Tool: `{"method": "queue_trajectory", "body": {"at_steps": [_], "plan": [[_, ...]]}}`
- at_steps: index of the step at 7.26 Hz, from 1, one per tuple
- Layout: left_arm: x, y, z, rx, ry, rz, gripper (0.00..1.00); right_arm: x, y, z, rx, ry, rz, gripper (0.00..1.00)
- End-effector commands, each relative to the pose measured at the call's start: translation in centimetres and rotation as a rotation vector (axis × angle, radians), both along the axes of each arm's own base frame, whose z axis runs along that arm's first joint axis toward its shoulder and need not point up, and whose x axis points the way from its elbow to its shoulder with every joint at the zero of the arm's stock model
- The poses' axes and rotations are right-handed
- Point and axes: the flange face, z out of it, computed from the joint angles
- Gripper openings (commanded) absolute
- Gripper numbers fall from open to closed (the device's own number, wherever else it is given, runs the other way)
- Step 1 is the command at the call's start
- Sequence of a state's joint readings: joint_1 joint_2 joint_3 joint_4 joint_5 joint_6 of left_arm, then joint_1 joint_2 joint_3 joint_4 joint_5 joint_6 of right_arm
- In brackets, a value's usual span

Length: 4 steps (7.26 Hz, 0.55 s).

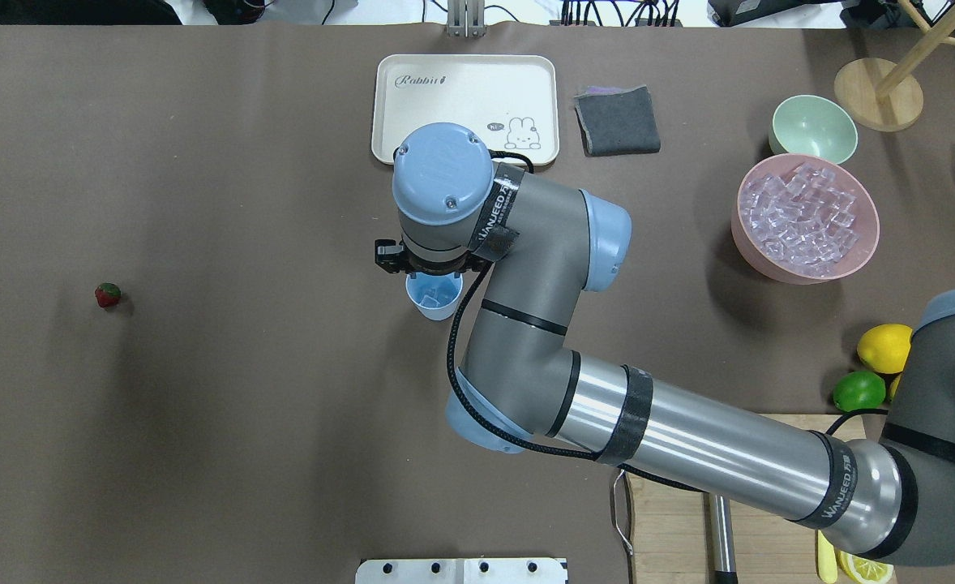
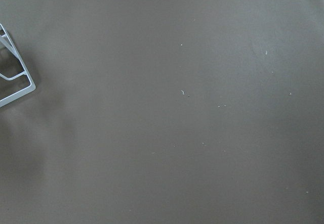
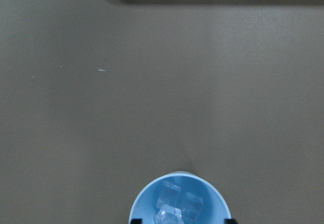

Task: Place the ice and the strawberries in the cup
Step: 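Lower the ice cube into the blue cup and open the right gripper, then raise the right gripper away from the cup while the left gripper reaches toward the strawberry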

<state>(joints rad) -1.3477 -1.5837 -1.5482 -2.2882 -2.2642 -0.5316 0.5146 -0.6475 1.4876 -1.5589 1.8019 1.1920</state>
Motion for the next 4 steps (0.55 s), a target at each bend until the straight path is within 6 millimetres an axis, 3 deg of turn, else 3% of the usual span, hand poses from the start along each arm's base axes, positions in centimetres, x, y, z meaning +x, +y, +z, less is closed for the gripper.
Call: {"method": "queue_trajectory", "body": {"at_steps": [1, 2, 3, 4], "plan": [[0.4, -0.9, -0.3, 0.002, 0.000, 0.003, 0.97, 5.4, -4.6, -0.5, -0.038, -0.042, 0.009, 0.97], [0.4, -1.3, 0.6, -0.005, -0.017, -0.006, 0.97, 9.1, -7.8, -0.2, -0.027, -0.057, -0.007, 0.97], [1.3, -1.8, -0.4, 0.008, -0.025, -0.006, 0.97, 14.2, -11.7, 1.7, -0.042, -0.068, -0.025, 0.97], [1.5, -2.0, -0.7, 0.013, -0.023, -0.005, 0.97, 19.2, -14.9, 4.9, -0.011, -0.055, -0.061, 0.97]]}}
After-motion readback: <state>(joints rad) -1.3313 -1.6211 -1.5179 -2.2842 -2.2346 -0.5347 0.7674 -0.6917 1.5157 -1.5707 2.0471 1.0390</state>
